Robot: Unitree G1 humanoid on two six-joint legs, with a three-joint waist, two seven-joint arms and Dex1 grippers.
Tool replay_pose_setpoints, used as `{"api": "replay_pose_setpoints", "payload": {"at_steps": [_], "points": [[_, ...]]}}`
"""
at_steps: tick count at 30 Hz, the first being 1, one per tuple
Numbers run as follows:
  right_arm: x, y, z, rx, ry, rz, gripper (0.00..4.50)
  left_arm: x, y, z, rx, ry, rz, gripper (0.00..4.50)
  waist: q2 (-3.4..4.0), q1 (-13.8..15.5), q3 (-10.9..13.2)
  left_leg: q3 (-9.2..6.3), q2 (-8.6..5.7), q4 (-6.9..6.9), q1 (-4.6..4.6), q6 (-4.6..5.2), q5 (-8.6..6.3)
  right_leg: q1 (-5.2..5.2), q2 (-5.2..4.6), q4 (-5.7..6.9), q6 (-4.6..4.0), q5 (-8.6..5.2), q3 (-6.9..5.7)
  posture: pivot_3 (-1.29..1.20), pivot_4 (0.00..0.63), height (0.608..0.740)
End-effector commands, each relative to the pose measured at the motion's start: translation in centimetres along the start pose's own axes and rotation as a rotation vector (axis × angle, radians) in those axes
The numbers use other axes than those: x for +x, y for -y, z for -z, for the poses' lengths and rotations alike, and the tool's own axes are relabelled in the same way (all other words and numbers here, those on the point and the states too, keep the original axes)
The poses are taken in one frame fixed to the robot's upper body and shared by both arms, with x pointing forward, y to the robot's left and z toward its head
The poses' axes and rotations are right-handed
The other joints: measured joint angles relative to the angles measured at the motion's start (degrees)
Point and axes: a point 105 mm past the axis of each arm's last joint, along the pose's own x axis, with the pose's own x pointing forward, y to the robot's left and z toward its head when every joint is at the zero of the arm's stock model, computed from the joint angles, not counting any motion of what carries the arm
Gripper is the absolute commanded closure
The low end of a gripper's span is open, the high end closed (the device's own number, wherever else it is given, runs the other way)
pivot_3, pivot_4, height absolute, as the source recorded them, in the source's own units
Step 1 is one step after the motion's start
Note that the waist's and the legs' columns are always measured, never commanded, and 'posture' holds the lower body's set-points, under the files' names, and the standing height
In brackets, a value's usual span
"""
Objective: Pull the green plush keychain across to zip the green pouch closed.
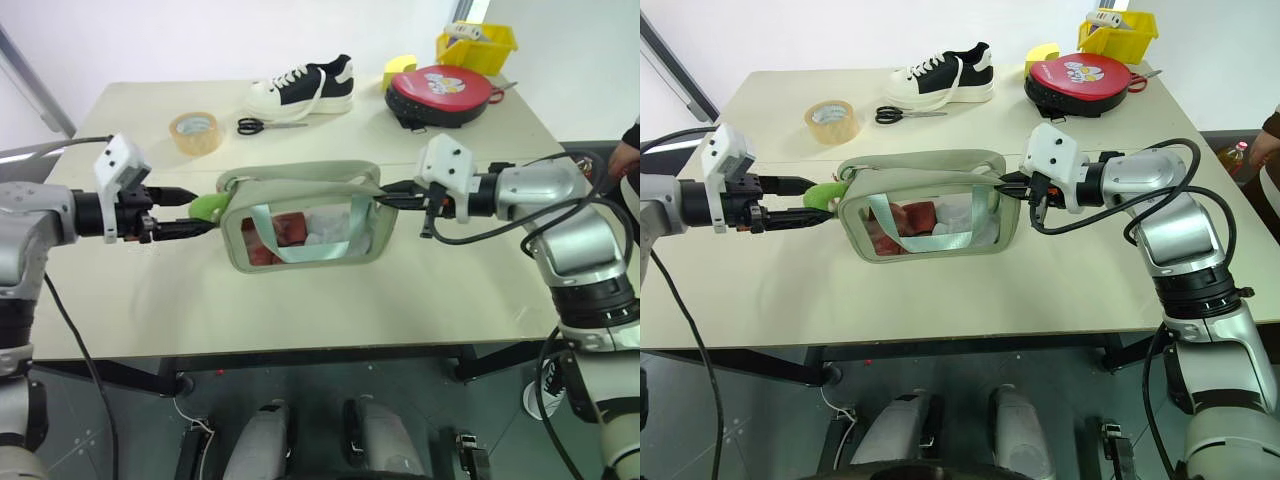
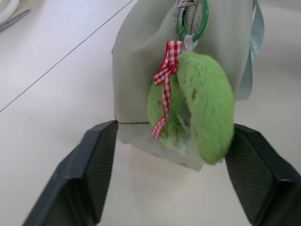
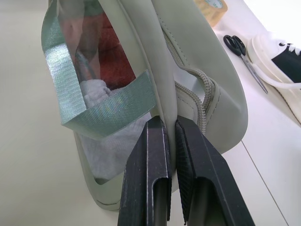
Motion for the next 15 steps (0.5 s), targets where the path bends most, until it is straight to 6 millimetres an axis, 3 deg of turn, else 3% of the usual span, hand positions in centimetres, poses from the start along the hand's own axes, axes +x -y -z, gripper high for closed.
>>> {"api": "replay_pose_setpoints", "payload": {"at_steps": [1,2,5,10,15], "points": [[-0.2,0.1,-0.7,-0.028,0.015,0.010,4.50,-0.7,-0.5,-1.2,0.041,0.038,-0.036,1.03,0.00,-0.01,0.00,0.00,0.00,0.00,0.00,0.00,0.00,0.00,0.00,0.00,0.00,0.00,0.00,0.00,0.150,0.740],[-0.2,0.0,-0.8,-0.027,0.017,0.008,4.50,-0.7,-0.5,-1.3,0.042,0.041,-0.033,1.03,0.00,-0.01,0.00,0.00,0.00,0.00,0.00,0.00,0.00,0.00,0.00,0.00,0.00,0.00,0.00,0.00,0.150,0.740],[-0.1,-0.1,-0.8,-0.025,0.020,0.004,4.50,-0.7,-0.5,-1.7,0.049,0.056,-0.035,1.90,0.00,-0.01,0.00,0.00,0.00,0.00,0.00,0.00,0.00,0.00,0.00,0.00,0.00,0.00,0.00,0.00,0.150,0.740],[-0.1,-0.1,-0.8,-0.021,0.021,0.010,4.50,-1.3,-0.8,-3.8,0.067,0.106,-0.037,4.47,0.00,0.02,0.00,0.00,0.00,0.00,0.00,0.00,0.00,0.00,0.00,0.00,0.00,0.00,0.00,0.00,0.150,0.740],[0.0,0.0,-0.8,-0.020,0.023,0.020,4.50,-1.2,-1.0,-7.0,0.122,0.170,-0.030,4.47,-0.01,-0.06,0.00,0.00,0.00,0.01,0.00,0.00,0.00,0.01,0.01,0.00,0.01,0.00,-0.01,0.00,0.150,0.740]]}}
